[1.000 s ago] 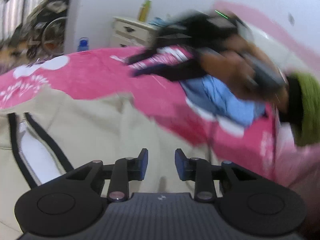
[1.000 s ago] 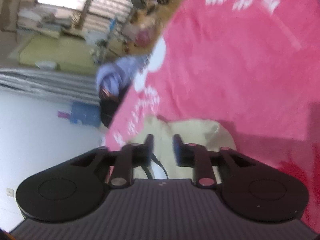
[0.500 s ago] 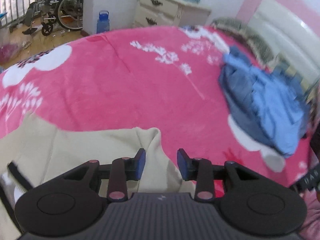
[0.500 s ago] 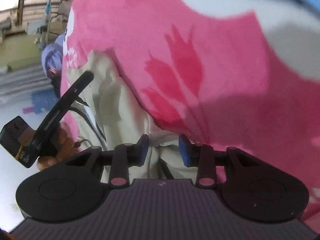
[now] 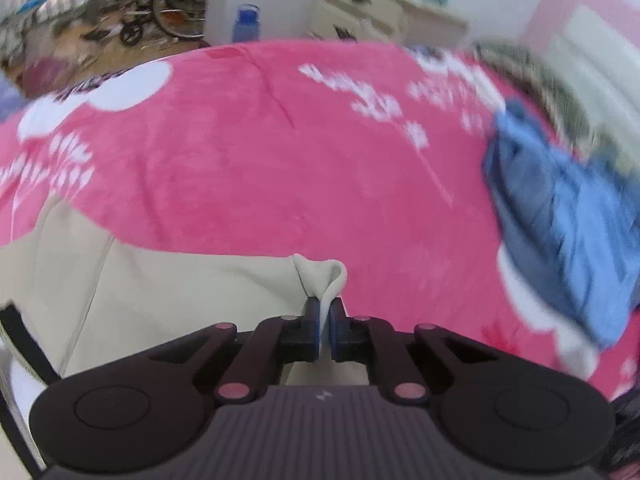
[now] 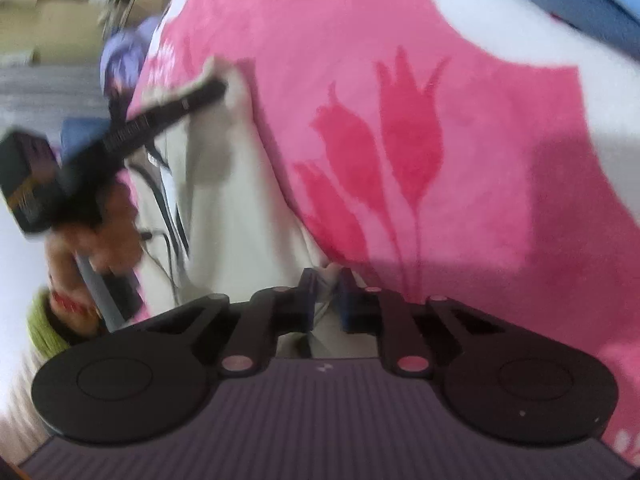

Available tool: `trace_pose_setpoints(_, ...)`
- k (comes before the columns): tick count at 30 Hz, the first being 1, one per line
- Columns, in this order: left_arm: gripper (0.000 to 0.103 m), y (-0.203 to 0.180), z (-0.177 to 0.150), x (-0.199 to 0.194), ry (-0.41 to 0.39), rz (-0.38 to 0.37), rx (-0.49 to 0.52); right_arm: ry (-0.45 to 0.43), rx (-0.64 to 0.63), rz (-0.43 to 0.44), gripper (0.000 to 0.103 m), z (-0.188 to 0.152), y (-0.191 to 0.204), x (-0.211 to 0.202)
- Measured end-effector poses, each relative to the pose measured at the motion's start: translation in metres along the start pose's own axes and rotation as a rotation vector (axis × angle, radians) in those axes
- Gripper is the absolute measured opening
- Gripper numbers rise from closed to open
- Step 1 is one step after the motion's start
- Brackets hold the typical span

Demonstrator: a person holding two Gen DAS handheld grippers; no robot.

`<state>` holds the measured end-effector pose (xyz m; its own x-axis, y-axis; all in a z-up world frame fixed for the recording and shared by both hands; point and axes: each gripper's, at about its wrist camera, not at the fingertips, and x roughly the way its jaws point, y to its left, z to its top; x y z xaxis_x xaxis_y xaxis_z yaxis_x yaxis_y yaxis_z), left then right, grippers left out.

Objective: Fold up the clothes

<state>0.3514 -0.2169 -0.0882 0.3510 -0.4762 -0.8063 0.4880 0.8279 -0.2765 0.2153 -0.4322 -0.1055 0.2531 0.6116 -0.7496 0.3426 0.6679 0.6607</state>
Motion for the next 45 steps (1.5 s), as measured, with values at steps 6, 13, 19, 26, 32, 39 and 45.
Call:
trace_pose_setpoints(6,0.005,0.050,-0.018,-0.015,-0.122,-0.152,-0.248,0.035,-0.129,-0.183,0.000,-0.015,-0.003,-0.001)
trace_pose_setpoints(13,0.005,0.064,-0.030,-0.024,-0.163,-0.219,-0.290,-0.180,-0.362,-0.067,0.005,0.027,0.058,-0.035)
trace_pose_setpoints(19,0.005,0.068,-0.034,-0.037,-0.199,-0.227,-0.305,-0.206,-0.592,0.021,0.036,0.066,0.102,0.024)
trace_pose_setpoints(26,0.005,0.078,-0.041,-0.040,-0.219,-0.232,-0.351,-0.051,-0.689,-0.100,0.000,0.022,0.067,0.040)
trace_pose_setpoints(32,0.005,0.086,-0.042,-0.045,-0.224,-0.244,-0.359,-0.002,-0.711,-0.177,0.000,0.007,0.048,0.025)
trace_pose_setpoints(39,0.005,0.080,-0.038,-0.049,-0.234,-0.251,-0.337,-0.132,-0.683,0.031,0.035,0.070,0.106,0.035)
trace_pose_setpoints(45,0.005,0.067,-0.032,-0.039,-0.245,-0.274,-0.280,0.022,-0.595,-0.009,0.039,0.041,0.063,0.044)
